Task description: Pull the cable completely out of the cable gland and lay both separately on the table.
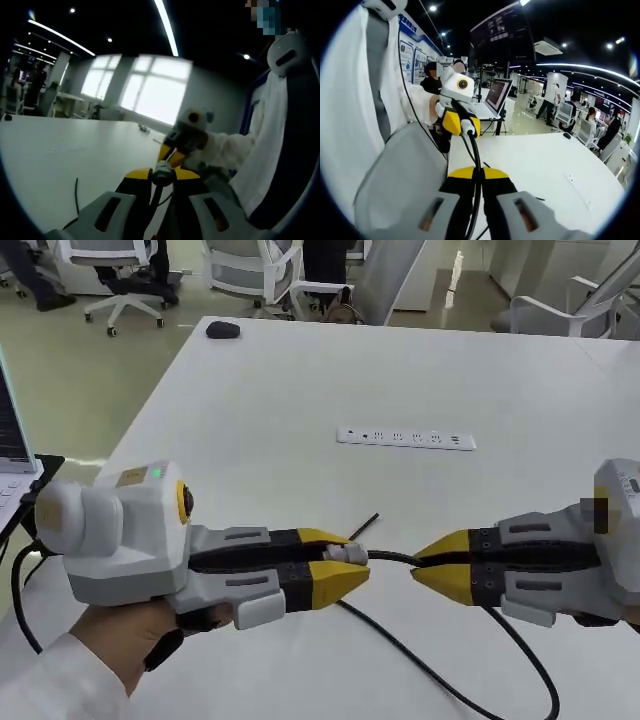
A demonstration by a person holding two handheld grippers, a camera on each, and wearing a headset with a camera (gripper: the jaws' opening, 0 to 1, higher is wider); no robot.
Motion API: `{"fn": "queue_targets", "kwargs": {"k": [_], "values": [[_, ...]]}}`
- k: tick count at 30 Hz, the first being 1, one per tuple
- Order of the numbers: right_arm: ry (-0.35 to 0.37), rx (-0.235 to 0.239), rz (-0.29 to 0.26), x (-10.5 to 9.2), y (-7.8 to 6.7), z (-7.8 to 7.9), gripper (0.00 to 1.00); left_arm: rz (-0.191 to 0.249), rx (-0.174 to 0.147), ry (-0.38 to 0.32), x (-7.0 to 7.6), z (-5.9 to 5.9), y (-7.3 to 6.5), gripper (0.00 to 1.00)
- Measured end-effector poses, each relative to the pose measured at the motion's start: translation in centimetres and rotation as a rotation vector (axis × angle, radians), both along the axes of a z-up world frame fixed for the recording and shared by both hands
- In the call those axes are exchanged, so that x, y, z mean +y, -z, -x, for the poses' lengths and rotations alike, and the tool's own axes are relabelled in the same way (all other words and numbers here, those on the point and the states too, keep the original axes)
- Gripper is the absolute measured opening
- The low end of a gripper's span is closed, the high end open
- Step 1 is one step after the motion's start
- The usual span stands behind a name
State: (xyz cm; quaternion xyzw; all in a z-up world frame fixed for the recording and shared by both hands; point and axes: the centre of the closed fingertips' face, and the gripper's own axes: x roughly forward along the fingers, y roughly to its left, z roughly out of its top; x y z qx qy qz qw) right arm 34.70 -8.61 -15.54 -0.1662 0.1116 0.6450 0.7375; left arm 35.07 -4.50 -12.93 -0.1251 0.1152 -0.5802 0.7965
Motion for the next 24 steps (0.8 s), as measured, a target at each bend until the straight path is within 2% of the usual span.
{"fn": "queue_targets", "kwargs": {"k": [5, 14, 20, 24], "values": [[0.025, 0.012, 0.016, -1.1, 1.0, 0.0, 0.03, 0.004, -0.003, -0.007, 0.0, 0.4, -0.1, 0.17], [0.102, 0.045, 0.07, -3.5, 3.8, -0.1, 0.03, 0.001, -0.012, -0.013, 0.6, 1.4, 0.2, 0.17], [0.125, 0.067, 0.048, -3.5, 4.0, 0.3, 0.03, 0.007, 0.002, -0.024, 0.7, 1.7, 0.3, 0.17], [0.137, 0.072, 0.071, -3.2, 4.5, 0.3, 0.03, 0.0, 0.01, -0.034, 0.8, 1.7, 0.6, 0.17]]}}
